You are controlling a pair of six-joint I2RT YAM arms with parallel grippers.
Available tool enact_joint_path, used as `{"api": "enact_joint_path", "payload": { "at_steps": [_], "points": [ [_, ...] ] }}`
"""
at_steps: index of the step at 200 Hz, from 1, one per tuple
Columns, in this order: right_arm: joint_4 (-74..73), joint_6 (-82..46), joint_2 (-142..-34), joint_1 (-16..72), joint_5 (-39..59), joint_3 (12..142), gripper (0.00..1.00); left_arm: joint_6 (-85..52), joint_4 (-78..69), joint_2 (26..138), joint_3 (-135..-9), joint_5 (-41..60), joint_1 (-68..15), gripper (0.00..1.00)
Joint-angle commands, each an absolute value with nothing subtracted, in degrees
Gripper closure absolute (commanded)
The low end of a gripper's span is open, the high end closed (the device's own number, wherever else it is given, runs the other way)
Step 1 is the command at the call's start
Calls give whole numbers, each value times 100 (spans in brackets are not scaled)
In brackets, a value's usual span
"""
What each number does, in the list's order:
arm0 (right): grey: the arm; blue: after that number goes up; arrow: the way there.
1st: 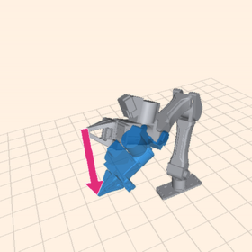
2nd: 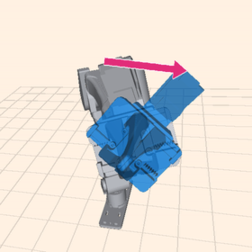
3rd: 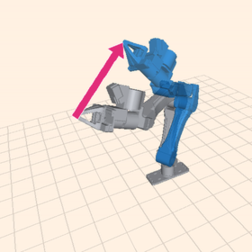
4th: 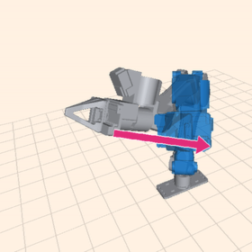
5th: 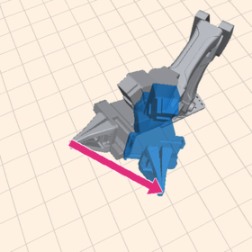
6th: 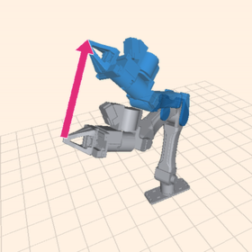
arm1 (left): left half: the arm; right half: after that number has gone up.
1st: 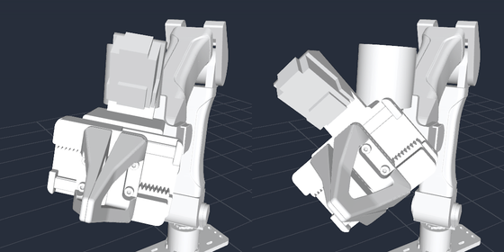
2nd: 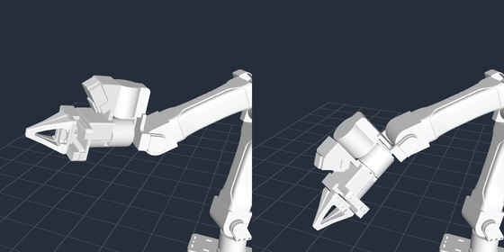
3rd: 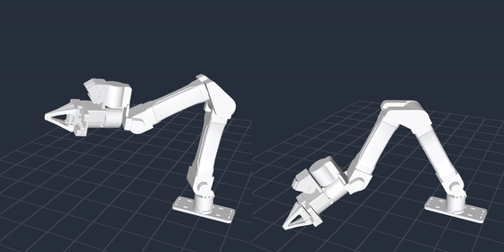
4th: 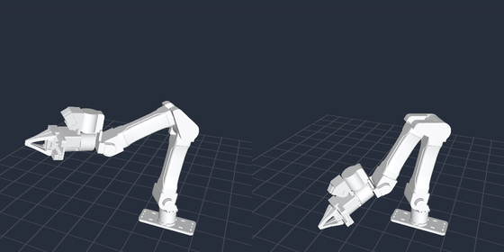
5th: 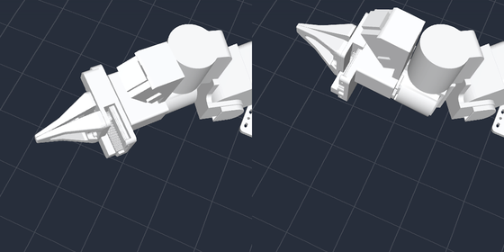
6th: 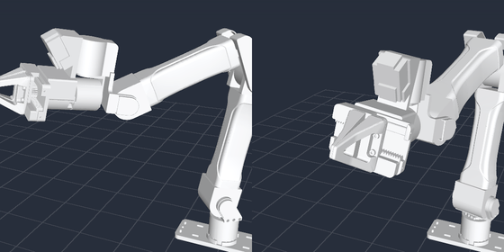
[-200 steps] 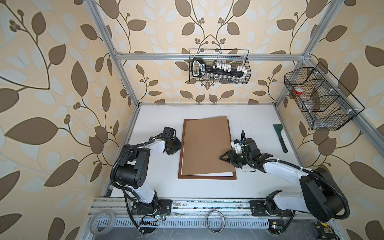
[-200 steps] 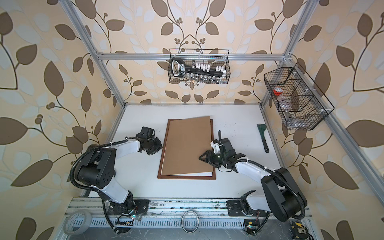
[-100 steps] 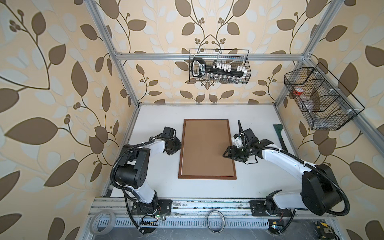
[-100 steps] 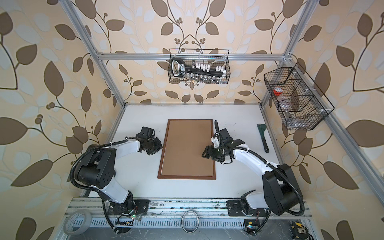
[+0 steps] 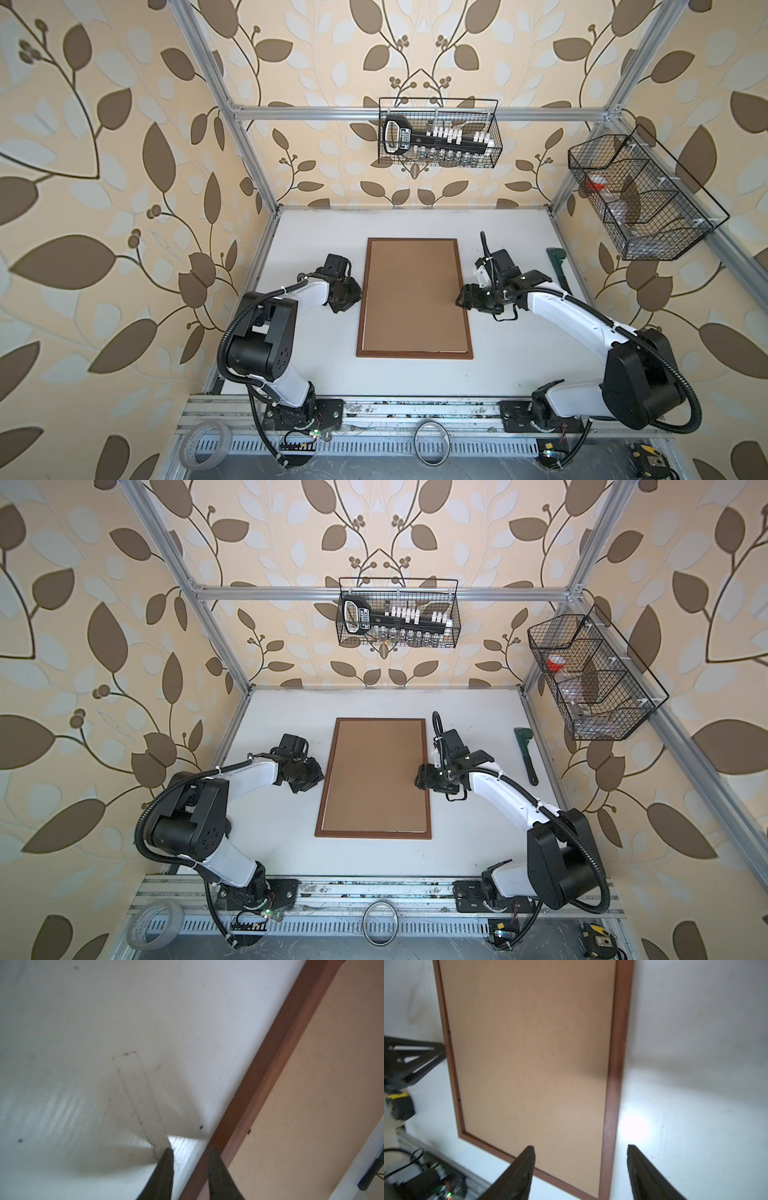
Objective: Put the photo into the frame
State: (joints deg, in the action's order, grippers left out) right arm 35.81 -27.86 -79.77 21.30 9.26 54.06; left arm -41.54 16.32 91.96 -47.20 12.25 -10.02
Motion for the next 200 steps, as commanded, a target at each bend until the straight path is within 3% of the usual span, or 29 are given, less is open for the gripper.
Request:
{"api": "enact_joint_path", "payload": {
  "at_steps": [1,51,89,200],
  "points": [
    [3901,-2590,-8170,2367,154,5537,31,-3994,2172,9015,-4972,1265,-870,63],
    [3605,-3205,-8538,3075,-306,5448,36,-4260,1477,8792,-4541,1684,-818,32],
    [3302,-3197,-8948,3067,-41,5483,40,-4398,1071,8883,-4411,2063,-817,20],
    [2985,-3395,-9490,3067,414,5511,37,-4790,468,9309,-4212,2500,-962,19]
  ]
}}
